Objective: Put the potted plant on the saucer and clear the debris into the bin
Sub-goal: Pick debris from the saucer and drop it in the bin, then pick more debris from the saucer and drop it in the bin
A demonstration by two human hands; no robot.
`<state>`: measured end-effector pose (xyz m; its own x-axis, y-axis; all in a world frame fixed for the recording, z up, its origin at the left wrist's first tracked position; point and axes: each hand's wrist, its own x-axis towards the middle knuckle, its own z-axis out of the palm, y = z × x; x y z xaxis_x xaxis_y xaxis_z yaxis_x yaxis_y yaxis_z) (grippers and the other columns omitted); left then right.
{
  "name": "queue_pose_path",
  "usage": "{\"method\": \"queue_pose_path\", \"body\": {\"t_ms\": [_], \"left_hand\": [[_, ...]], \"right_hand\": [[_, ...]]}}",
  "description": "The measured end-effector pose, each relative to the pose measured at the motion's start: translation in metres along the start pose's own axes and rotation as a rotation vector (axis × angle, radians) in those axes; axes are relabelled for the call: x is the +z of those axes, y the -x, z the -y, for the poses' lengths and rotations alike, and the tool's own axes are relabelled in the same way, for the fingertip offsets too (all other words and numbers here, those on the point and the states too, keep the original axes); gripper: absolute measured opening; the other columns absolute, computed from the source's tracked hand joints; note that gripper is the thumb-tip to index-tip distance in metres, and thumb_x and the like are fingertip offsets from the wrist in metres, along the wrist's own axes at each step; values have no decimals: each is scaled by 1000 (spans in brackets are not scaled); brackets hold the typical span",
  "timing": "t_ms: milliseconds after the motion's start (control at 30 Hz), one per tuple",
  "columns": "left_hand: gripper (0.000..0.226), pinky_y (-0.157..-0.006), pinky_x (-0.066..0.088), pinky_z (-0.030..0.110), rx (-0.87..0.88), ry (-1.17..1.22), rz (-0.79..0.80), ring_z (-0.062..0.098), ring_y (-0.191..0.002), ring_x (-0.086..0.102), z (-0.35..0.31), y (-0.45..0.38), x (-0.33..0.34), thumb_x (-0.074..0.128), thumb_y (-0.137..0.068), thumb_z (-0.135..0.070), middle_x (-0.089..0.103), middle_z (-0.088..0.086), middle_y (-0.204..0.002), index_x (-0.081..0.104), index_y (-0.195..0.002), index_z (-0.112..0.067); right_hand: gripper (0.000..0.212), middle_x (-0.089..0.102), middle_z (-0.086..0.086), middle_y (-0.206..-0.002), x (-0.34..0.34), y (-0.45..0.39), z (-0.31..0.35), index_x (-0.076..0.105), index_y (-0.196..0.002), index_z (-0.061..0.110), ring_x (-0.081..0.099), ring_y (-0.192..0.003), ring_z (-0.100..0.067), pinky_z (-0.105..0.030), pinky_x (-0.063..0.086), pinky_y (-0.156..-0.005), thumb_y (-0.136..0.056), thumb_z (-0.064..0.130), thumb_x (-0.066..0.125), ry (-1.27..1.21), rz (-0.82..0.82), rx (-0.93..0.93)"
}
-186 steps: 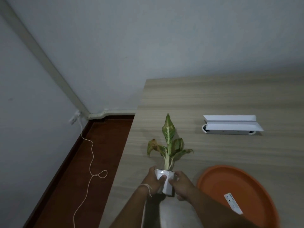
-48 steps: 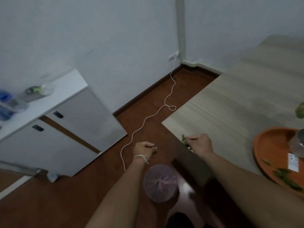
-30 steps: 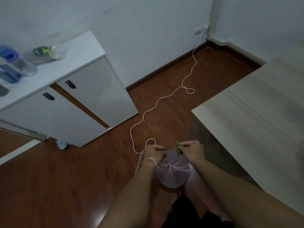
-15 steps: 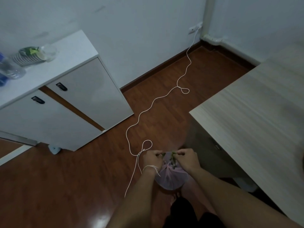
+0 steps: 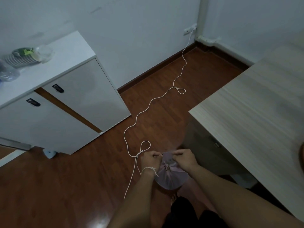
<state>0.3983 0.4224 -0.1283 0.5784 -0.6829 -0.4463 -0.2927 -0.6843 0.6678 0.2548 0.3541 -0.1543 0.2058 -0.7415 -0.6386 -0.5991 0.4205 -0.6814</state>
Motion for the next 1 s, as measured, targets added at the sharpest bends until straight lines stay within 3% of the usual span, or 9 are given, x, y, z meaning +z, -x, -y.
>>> {"method": "queue_pose_path", "body": {"t_ms": [133,233,300,367,500,567,667,800,1000], "left_hand": [[16,-74,57,28,28,5,59,13,-72,71,8,-6,0,74,-70,-29,78,2,-77,78,-80,-18],[21,-75,59,34,53,-11,111,15,-75,73,16,-10,1,70,-69,-33,78,1,-77,78,-84,-20],[15,-74,57,27,61,-12,129,14,-76,72,13,-9,-2,72,-74,-25,79,3,-81,78,-85,-16],[14,-71,54,22,58,-19,133,14,-76,71,13,-10,-4,71,-76,-21,78,5,-82,79,-84,-14],[25,-65,60,43,16,-10,152,26,-66,72,33,-29,3,58,-65,-43,74,3,-63,77,-68,-27],[19,-65,60,49,4,21,175,27,-61,71,34,-44,10,61,-71,-36,72,5,-59,75,-65,-25],[18,-67,61,47,12,81,181,27,-55,70,-18,-40,20,64,-83,-15,72,8,-57,75,-70,-11],[21,-42,50,25,70,205,255,18,-38,62,-112,-22,63,57,-90,-1,63,15,-58,66,-72,-6],[7,-43,58,31,265,185,574,28,-51,64,-252,45,171,56,-91,1,61,24,-74,61,-87,4]], "right_hand": [[15,75,-4,-84,-3,2,2,72,-72,28,70,-79,-21,-44,59,-84,-75,14,74,-15,0,20],[21,70,-5,-78,-1,6,5,73,-96,17,64,-72,-21,-43,59,-80,-76,12,74,-50,75,38],[33,69,-8,-92,0,11,8,67,-114,12,66,-86,-25,-37,54,-80,-81,9,72,-17,158,14],[34,68,-10,-100,-5,17,8,65,-117,5,67,-97,-28,-36,53,-81,-83,9,69,6,176,14],[16,64,-11,-83,-29,27,2,70,-98,1,55,-58,-10,-21,47,-51,-88,12,64,-34,183,52],[13,61,-9,-79,-52,36,-4,71,-87,9,54,-54,-9,-18,46,-50,-90,18,62,-75,182,73],[16,69,-4,-84,-99,47,-16,76,-88,17,62,-64,-16,-28,53,-57,-84,26,64,-276,124,171],[11,66,-4,-84,-182,68,-33,70,-87,18,57,-62,-18,-30,50,-57,-86,28,64,-582,-66,190],[28,66,-3,-76,-307,103,-92,69,-93,13,55,-62,-21,-32,48,-57,-75,34,67,-875,-389,185]]}}
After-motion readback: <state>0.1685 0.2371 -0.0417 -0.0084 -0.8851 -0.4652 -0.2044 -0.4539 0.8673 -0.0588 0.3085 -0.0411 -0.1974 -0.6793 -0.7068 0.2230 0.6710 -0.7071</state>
